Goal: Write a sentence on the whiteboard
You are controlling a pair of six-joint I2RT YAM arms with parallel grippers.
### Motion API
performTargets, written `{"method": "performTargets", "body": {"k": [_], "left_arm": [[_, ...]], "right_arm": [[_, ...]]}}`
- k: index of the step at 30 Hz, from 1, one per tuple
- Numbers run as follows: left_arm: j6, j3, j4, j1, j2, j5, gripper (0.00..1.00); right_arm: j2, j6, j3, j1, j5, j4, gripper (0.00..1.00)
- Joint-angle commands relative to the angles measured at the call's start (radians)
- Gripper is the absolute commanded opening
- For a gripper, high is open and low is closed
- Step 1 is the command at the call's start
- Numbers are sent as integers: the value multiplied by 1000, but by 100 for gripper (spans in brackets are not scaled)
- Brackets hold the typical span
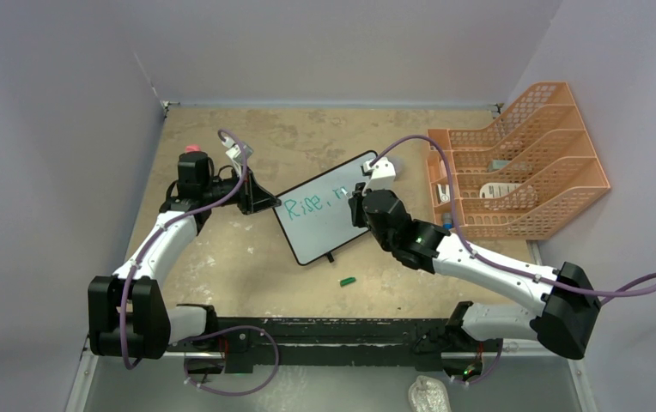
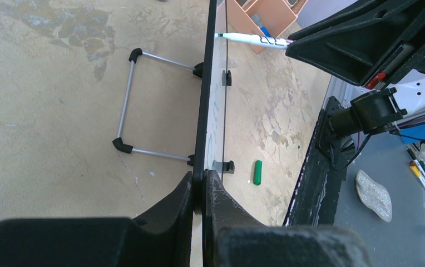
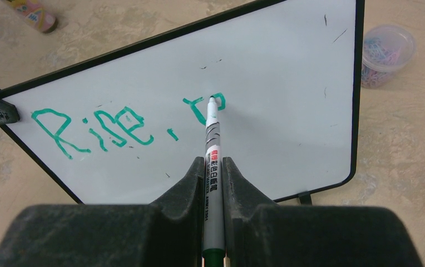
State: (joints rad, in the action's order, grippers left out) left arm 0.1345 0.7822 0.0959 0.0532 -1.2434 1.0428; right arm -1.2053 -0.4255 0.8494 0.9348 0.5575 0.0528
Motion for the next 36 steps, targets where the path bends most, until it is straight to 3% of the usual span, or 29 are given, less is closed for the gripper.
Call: {"method": "performTargets", "body": {"k": [1,36], "left_arm": [[-44,27,3,0,-5,-31,0],[-44,27,2,0,-8,-30,0]], "right_arm": [[-6,7,48,-5,11,38,0],[2,-19,6,-6,-39,-49,0]]}}
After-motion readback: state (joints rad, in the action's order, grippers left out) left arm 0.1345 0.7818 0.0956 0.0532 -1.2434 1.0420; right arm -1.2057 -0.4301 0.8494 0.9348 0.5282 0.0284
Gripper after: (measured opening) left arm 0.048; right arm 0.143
